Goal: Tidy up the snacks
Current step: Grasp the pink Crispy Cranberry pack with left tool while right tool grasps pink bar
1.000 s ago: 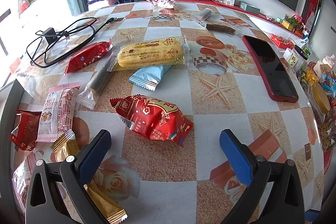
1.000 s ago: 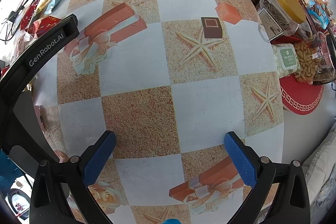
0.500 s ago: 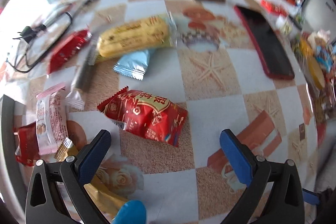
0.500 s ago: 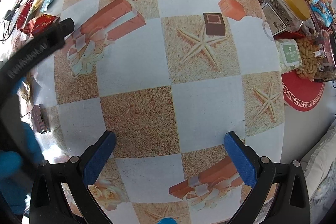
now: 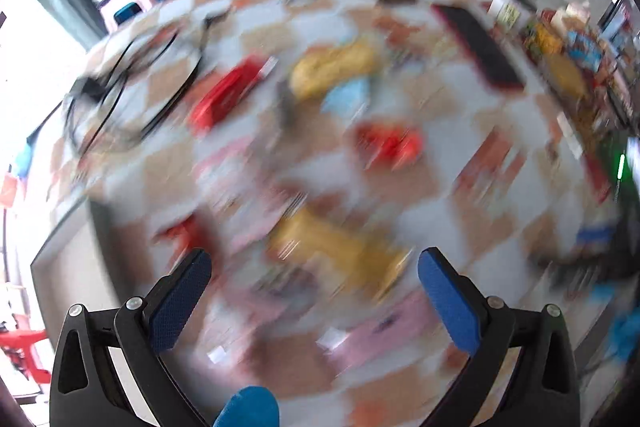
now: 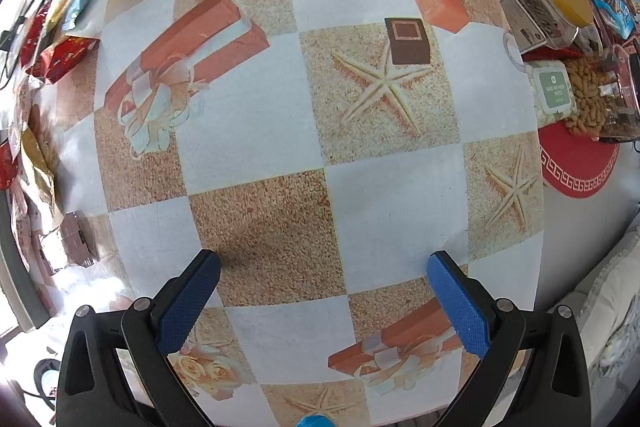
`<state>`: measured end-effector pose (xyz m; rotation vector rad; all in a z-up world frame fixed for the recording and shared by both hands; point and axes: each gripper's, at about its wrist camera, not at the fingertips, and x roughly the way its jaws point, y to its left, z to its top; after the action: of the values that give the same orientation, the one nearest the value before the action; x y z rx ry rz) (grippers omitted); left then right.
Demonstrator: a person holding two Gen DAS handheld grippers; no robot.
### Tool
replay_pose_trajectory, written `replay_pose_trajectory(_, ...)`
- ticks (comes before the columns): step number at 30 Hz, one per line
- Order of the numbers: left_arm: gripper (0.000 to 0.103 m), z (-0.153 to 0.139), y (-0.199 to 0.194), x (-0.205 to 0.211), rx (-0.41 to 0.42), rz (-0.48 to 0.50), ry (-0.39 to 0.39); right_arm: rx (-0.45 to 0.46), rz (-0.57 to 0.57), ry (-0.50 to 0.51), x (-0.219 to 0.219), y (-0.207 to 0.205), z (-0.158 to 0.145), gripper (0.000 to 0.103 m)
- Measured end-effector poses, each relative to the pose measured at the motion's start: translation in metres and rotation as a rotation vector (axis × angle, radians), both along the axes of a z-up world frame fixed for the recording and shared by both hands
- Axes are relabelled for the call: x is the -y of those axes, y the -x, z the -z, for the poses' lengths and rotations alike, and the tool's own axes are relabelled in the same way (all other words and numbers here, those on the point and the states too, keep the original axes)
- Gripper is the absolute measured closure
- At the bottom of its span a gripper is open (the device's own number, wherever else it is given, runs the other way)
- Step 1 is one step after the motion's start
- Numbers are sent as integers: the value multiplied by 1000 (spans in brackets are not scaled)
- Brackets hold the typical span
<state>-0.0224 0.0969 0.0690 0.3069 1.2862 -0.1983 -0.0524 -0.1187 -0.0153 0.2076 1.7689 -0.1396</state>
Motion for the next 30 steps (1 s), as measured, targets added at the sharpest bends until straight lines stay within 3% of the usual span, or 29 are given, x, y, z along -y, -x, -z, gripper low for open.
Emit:
replay_pose_trajectory(4,0,27,11,-41,-89,-40,-40,-39,57,-85,-18,-8,-4,0)
replay_pose_trajectory(8,0,45,8,-58,-124,-64,-42,-44,135,-267,-64,-16,-16,0)
replay_pose_trajectory(11,0,54,2,-62,-134,-68,-53,-72,238,-344,-89,-25,-14,0)
replay_pose_trajectory(15,0,66,-6,-73,-153,-70,-71,-125,377,-377,-107,-39,-9,0)
replay_pose_trajectory(18,0,70,-10,-85,-164,-71,-39,-168,433,-341,-121,-37,3,0)
replay_pose_trajectory(25,0,82,-17,-95,-184,-86,0,-205,145,-106,-144,-35,12,0)
replay_pose_trajectory(30,0,94,-27,-110,-221,-113,52,-144,-9,16,-111,-35,9,0)
